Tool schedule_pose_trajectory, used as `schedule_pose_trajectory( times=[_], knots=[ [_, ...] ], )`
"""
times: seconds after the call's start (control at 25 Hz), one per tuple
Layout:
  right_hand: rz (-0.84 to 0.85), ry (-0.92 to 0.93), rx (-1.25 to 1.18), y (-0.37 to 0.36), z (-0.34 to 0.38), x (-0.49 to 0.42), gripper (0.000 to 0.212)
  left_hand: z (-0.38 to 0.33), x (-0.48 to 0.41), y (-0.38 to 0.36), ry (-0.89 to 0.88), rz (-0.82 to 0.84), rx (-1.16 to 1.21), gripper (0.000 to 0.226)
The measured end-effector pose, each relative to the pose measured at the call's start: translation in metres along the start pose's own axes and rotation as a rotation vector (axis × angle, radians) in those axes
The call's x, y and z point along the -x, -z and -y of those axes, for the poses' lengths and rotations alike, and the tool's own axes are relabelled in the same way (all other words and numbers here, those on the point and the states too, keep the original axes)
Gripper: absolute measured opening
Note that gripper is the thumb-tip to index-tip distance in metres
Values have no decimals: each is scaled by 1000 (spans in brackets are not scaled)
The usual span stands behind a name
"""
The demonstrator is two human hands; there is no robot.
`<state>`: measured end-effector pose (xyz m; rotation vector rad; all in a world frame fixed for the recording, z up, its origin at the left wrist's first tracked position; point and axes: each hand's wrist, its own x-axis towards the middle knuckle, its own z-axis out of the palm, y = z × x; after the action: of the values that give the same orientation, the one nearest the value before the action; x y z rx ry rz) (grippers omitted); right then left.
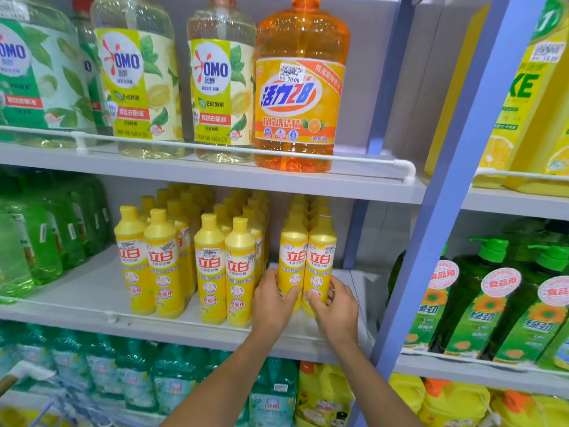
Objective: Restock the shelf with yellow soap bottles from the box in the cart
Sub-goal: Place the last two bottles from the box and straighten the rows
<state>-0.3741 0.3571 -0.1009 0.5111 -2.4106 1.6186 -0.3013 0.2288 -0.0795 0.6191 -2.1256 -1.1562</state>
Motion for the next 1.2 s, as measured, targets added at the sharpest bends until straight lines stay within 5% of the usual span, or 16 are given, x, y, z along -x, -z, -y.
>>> schedule_pose_trajectory(
  times=[0.36,0.52,0.6,0.84,1.2],
  knots=[
    [214,-18,271,39,55,14,85,-14,4,40,-38,314,-135,48],
    [207,95,392,63,88,50,53,-26,31,71,-196,482,-339,59],
    [239,130,486,67,100,75,54,-31,53,99,-314,536,-519,64],
    [371,249,860,45,144,175,88,2,114,221,-505,472,-960,76],
    [460,281,951,5,207,237,91,20,127,309,-509,440,-969,75]
  ],
)
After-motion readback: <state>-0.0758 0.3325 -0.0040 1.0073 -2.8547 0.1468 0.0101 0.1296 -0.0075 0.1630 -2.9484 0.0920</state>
